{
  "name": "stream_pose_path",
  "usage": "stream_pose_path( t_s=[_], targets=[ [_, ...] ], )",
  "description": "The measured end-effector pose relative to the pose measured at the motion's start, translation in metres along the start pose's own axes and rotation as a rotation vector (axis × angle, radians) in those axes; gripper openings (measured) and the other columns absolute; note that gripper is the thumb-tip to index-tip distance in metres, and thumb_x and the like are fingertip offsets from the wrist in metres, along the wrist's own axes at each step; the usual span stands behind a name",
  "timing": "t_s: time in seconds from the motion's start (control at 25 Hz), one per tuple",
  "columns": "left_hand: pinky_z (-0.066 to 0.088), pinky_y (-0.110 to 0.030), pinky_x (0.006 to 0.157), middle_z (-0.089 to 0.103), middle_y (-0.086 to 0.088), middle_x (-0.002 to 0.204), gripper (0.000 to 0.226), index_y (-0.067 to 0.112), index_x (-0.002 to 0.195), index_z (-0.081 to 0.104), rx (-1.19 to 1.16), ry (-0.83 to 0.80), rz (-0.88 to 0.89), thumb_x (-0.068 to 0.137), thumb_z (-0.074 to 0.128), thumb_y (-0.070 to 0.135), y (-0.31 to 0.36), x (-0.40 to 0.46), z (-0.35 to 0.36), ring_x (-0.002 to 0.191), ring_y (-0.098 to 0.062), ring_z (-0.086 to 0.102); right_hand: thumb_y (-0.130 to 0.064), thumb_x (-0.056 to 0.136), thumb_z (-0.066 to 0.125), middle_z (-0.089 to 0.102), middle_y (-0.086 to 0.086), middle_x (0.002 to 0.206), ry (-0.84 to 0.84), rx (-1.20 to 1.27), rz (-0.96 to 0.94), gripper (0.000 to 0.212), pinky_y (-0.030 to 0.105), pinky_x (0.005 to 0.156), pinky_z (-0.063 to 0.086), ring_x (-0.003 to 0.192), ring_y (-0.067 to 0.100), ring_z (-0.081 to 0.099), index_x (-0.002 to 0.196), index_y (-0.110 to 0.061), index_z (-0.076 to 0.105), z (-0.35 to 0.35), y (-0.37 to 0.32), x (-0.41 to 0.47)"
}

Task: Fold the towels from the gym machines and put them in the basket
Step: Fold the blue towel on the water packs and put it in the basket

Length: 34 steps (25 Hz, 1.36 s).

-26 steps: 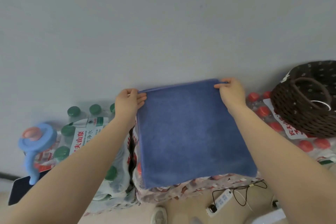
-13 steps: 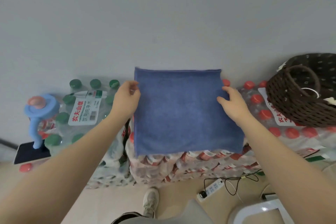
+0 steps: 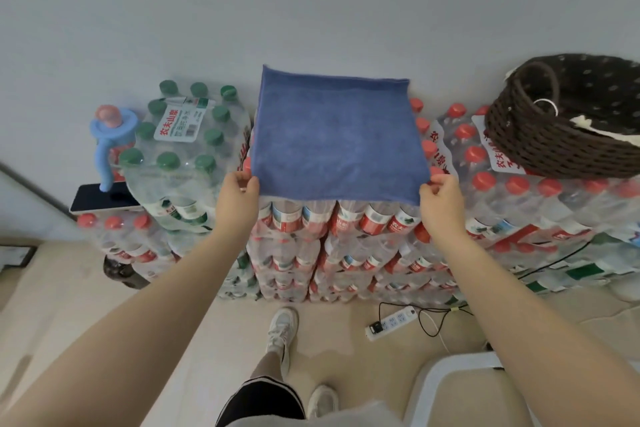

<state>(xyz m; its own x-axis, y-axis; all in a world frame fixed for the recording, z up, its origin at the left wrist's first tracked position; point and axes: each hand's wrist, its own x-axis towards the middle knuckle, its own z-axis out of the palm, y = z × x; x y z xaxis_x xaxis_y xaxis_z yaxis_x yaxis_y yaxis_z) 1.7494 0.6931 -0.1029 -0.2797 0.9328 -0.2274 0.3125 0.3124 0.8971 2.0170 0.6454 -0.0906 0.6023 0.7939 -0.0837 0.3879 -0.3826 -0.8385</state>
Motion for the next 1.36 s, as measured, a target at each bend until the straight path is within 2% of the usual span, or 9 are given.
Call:
stream_pose_path(
  t_s=[0.28, 0.56, 0.64, 0.76, 0.88, 0.96, 1.16, 1.24, 1.36],
  targets=[
    [0.045, -0.034, 0.093, 0.056, -0.003, 0.114, 0.033, 0.009, 0.124, 0.046, -0.301, -0.231, -0.211, 0.097, 0.043, 0.027, -0.006, -0.003, 0.008, 0.102, -0.02, 0.057, -0.003, 0.086, 0.057, 0.046, -0.003, 0.114, -0.174, 0.292, 0.097, 0.053, 0.029, 0.086, 0.043, 0.099, 0.014, 0.053, 0.127, -0.018, 0.028, 0.0, 0.005, -0.008],
    [0.047, -0.021, 0.057, 0.056, -0.001, 0.084, 0.009, 0.01, 0.099, 0.051, -0.635, -0.196, -0.246, 0.095, 0.048, 0.017, 0.001, -0.001, -0.002, 0.067, -0.012, 0.053, 0.002, 0.092, 0.045, 0.052, 0.005, 0.106, -0.23, 0.396, -0.012, 0.021, 0.019, 0.063, 0.05, 0.071, 0.012, 0.053, 0.093, -0.018, 0.052, -0.023, 0.011, -0.004],
    [0.044, -0.02, 0.05, 0.05, -0.002, 0.08, 0.014, 0.008, 0.105, 0.047, -0.578, -0.146, -0.178, 0.094, 0.05, 0.014, 0.0, -0.005, -0.005, 0.058, -0.012, 0.044, 0.001, 0.092, 0.046, 0.055, 0.002, 0.107, -0.311, 0.316, -0.051, 0.025, 0.022, 0.076, 0.052, 0.077, 0.009, 0.056, 0.088, -0.021, 0.058, -0.032, 0.018, -0.004],
    [0.045, -0.02, 0.051, 0.053, 0.001, 0.082, 0.029, 0.023, 0.119, 0.046, -0.55, -0.157, -0.057, 0.093, 0.048, 0.009, 0.003, -0.015, -0.014, 0.049, -0.009, 0.044, 0.0, 0.088, 0.054, 0.06, 0.0, 0.112, -0.461, 0.178, -0.096, 0.027, 0.023, 0.084, 0.047, 0.092, 0.007, 0.059, 0.108, -0.018, 0.059, -0.05, 0.024, -0.006],
    [0.046, -0.017, 0.051, 0.054, 0.001, 0.084, 0.034, 0.021, 0.094, 0.065, -0.571, -0.258, -0.038, 0.092, 0.039, 0.0, 0.009, -0.029, -0.022, 0.05, -0.008, 0.045, 0.002, 0.084, 0.059, 0.064, -0.001, 0.103, -0.491, 0.012, -0.183, 0.033, 0.019, 0.077, 0.046, 0.09, 0.008, 0.06, 0.113, -0.013, 0.058, -0.063, 0.026, -0.012],
    [0.047, -0.015, 0.052, 0.054, -0.005, 0.085, 0.038, 0.015, 0.079, 0.069, -0.601, -0.345, -0.037, 0.076, 0.038, -0.007, 0.007, -0.036, -0.028, 0.054, -0.01, 0.049, 0.0, 0.086, 0.058, 0.065, 0.002, 0.095, -0.325, 0.014, -0.231, 0.021, 0.027, 0.079, 0.048, 0.087, 0.014, 0.06, 0.1, -0.014, 0.062, -0.066, 0.027, -0.018],
    [0.044, -0.017, 0.062, 0.056, -0.007, 0.09, 0.041, 0.018, 0.107, 0.057, 0.022, -0.326, 0.258, 0.081, 0.048, -0.012, 0.001, -0.056, -0.041, 0.068, -0.017, 0.05, 0.003, 0.082, 0.058, 0.05, 0.001, 0.112, -0.14, 0.148, -0.219, 0.017, 0.036, 0.096, 0.039, 0.108, 0.016, 0.047, 0.074, -0.011, 0.06, -0.071, 0.024, -0.029],
    [0.04, -0.015, 0.058, 0.058, -0.005, 0.086, 0.032, 0.014, 0.102, 0.063, 0.311, -0.24, 0.416, 0.081, 0.053, -0.006, 0.003, -0.06, -0.043, 0.069, -0.018, 0.05, 0.007, 0.081, 0.05, 0.053, 0.002, 0.112, -0.14, 0.184, -0.224, 0.028, 0.031, 0.085, 0.041, 0.103, 0.017, 0.049, 0.063, -0.014, 0.053, -0.07, 0.017, -0.036],
    [0.04, -0.019, 0.072, 0.051, -0.003, 0.093, 0.015, 0.008, 0.091, 0.07, 0.425, -0.183, 0.556, 0.08, 0.062, 0.001, 0.009, -0.055, -0.048, 0.083, -0.017, 0.047, 0.009, 0.083, 0.039, 0.054, 0.007, 0.077, -0.14, 0.233, -0.227, 0.031, 0.026, 0.058, 0.033, 0.066, 0.016, 0.042, 0.061, -0.012, 0.047, -0.067, 0.006, -0.038]
  ],
)
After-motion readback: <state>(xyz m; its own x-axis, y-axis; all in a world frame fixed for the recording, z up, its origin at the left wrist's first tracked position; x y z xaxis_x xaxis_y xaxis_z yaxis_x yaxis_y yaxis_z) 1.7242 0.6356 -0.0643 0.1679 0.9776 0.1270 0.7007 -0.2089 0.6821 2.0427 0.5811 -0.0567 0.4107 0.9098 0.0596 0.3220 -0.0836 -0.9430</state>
